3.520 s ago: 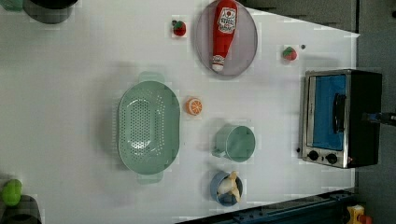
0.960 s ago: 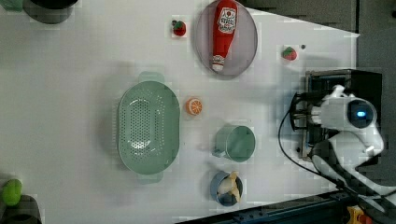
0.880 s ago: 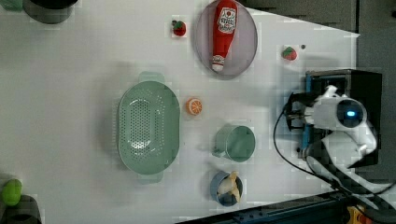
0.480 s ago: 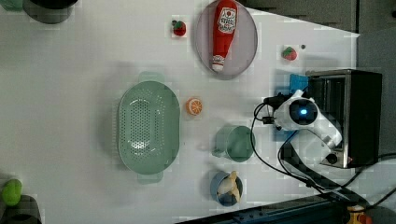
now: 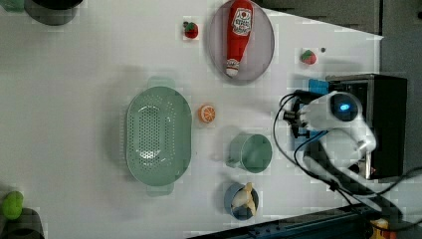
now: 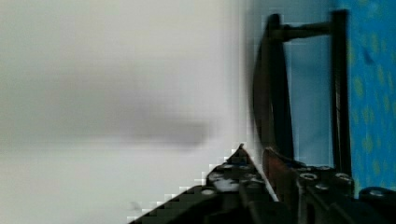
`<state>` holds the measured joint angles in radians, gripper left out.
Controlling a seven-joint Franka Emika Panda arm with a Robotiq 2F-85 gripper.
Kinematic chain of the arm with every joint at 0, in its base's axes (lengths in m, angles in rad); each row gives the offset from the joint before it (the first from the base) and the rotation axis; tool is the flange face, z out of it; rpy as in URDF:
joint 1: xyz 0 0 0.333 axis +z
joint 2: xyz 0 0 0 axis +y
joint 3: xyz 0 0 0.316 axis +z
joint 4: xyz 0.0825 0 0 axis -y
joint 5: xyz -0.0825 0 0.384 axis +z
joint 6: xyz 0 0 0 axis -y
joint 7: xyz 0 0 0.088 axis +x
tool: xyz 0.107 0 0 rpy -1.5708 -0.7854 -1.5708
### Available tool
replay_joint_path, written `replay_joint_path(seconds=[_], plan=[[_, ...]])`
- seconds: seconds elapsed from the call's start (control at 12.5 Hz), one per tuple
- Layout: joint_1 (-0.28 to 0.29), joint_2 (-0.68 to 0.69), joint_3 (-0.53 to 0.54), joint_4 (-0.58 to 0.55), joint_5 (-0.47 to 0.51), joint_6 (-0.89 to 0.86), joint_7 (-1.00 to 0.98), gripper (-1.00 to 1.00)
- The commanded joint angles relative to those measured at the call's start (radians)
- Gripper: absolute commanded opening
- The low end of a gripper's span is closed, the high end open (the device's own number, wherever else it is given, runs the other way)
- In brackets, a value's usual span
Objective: Flap open oven.
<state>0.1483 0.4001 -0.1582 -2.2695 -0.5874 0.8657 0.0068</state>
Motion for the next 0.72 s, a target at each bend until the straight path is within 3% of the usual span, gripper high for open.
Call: replay_joint_path(seconds=[0.08, 0.24, 0.4, 0.72], plan=[[-0.018, -0.205, -0.020, 0.074, 0.211, -0.017, 0.071, -0.65], [-0.020, -0.315, -0.028, 0.112, 0.402, -0.093, 0.071, -0.65], [-0.021, -0.415, -0.032, 0.165, 0.527, -0.253, 0.072, -0.65], [-0.020, -0.535, -0.032, 0.368, 0.544, -0.667, 0.076, -0.65]])
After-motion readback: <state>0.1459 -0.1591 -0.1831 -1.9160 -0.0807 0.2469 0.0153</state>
